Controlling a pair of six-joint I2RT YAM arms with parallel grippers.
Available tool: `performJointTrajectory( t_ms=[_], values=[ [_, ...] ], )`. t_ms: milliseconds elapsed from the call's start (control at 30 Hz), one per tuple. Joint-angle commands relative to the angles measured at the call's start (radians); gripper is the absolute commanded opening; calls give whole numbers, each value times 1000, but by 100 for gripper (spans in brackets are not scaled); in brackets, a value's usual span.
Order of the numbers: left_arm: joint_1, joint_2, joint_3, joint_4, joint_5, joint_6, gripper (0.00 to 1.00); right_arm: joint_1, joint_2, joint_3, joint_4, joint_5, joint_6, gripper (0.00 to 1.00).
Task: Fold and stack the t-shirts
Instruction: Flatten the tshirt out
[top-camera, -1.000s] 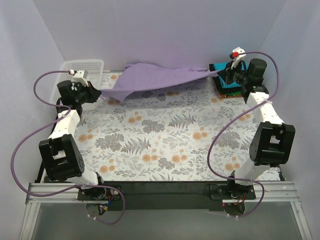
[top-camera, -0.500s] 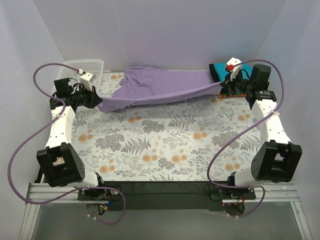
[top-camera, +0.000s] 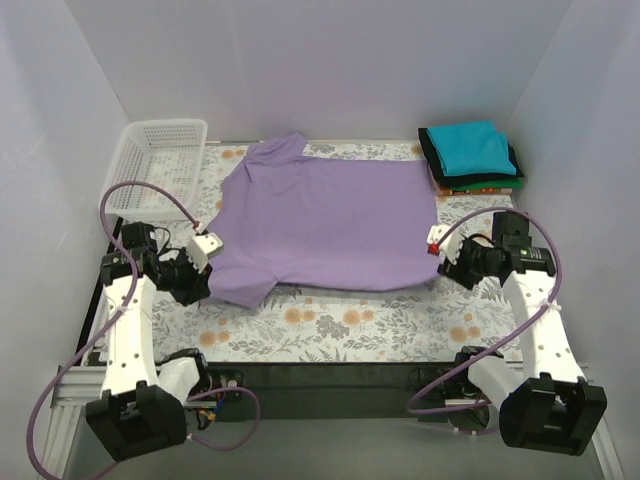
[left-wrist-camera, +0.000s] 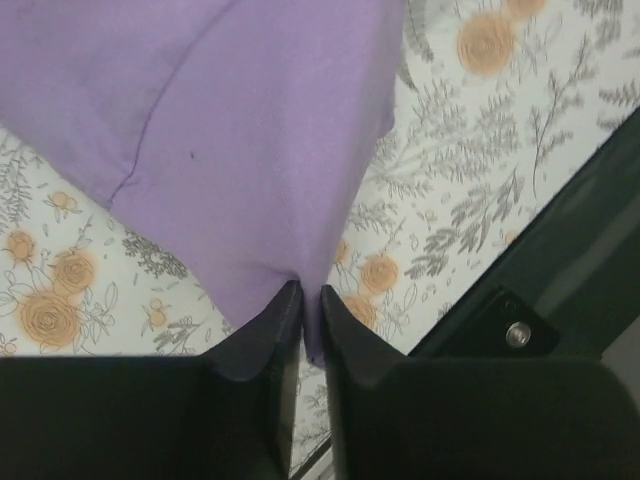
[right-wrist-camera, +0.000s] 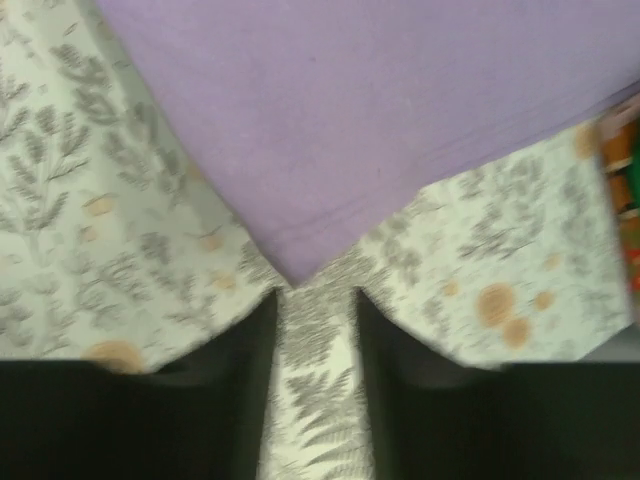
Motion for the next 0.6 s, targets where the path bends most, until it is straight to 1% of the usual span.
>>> performJointTrajectory(
  t_ms=[0,33,67,100,167,233,267,300,333,367,400,433,467,500,567],
  values=[
    [-1,-98,-34,-141,-115,92,22,-6,-60,-36,-153,116,-174,70],
    [-1,-101,-21,-140,-118,80,41,-6,-57,-22,-157,130,-174,81],
    [-1,-78,-7,-140,-115,63,51,-8,-51,-5,-174,136,-169,84],
    [1,-57,13,-140,-107,46,60,-9,-40,16,-184,133,-152,85],
    [-1,14,65,-138,-77,25,85,-9,0,85,-206,86,-132,85],
    [1,66,94,-112,-23,5,86,-9,52,119,-208,52,-86,81],
    [-1,119,122,-83,-5,-53,86,-3,77,140,-205,29,-70,80],
    [-1,146,131,-31,12,-75,86,3,133,148,-204,24,-45,73],
    [-1,173,144,1,40,-92,82,13,164,157,-204,26,4,69],
    [-1,224,157,41,46,-153,78,35,198,174,-201,29,32,61],
    [-2,247,161,136,46,-185,67,46,257,180,-196,34,52,57],
    [-11,270,162,190,42,-226,63,58,285,184,-162,43,111,54],
    [-24,314,167,292,8,-301,58,84,313,185,-136,78,145,52],
    [-36,339,168,334,-18,-334,53,116,365,185,-107,104,176,49],
    [-76,408,177,437,-93,-391,47,161,419,193,-38,161,267,45]
  ],
)
